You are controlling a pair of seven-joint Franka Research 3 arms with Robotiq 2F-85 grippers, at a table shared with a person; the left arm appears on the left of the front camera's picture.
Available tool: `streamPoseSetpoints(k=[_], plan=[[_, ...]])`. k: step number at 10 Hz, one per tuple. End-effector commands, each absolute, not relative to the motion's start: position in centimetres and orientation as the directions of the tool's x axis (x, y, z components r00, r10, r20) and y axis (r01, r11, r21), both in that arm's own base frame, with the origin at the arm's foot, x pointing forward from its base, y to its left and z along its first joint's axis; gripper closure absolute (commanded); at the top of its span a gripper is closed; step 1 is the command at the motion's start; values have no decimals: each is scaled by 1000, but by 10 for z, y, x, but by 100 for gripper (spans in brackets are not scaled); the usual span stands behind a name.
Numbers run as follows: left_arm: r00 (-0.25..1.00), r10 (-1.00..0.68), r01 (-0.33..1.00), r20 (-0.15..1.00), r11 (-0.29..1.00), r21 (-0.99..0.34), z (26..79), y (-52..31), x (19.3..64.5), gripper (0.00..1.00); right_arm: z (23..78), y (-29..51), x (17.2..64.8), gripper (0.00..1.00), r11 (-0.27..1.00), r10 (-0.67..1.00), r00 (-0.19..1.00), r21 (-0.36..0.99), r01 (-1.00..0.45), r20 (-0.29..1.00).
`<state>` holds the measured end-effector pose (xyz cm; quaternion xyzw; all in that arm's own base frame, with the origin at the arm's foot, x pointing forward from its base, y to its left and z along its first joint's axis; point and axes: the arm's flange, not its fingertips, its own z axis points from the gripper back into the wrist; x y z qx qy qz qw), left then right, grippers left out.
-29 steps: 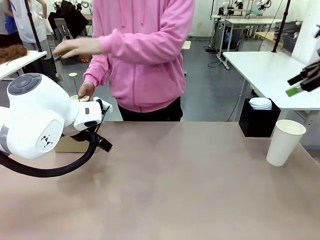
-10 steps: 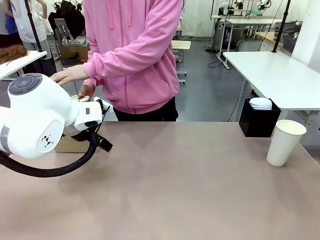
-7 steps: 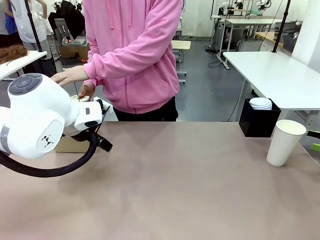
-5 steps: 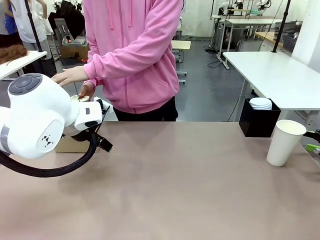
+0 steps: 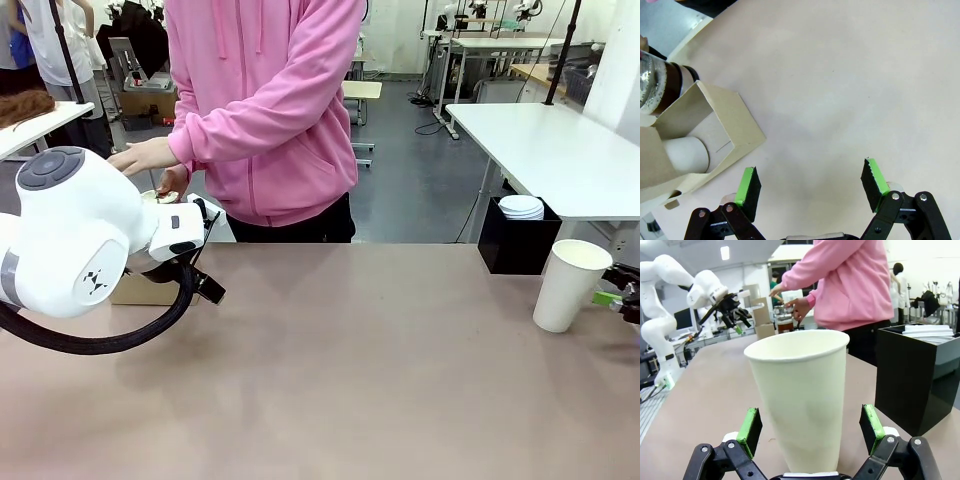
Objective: Pour a drink into a cup and package it in a carrier.
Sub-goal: Pick up the 600 ml Paper Cup and place it in the middle top area of the table.
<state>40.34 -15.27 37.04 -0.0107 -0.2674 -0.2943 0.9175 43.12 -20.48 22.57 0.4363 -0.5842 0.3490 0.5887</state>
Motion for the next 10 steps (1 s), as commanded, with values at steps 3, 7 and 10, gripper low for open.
streamPoseSetpoints(k=[3,7,10], plan=[[684,-533,546,498,827,136,370,-152,403,0,234,-172,440,0,436,-70,74,97,-895,995],[684,-533,546,498,827,136,370,-152,403,0,242,-151,445,0,426,-53,101,114,-897,993],[684,-533,546,498,827,136,370,-152,403,0,245,-135,449,0,410,-48,129,137,-902,990]])
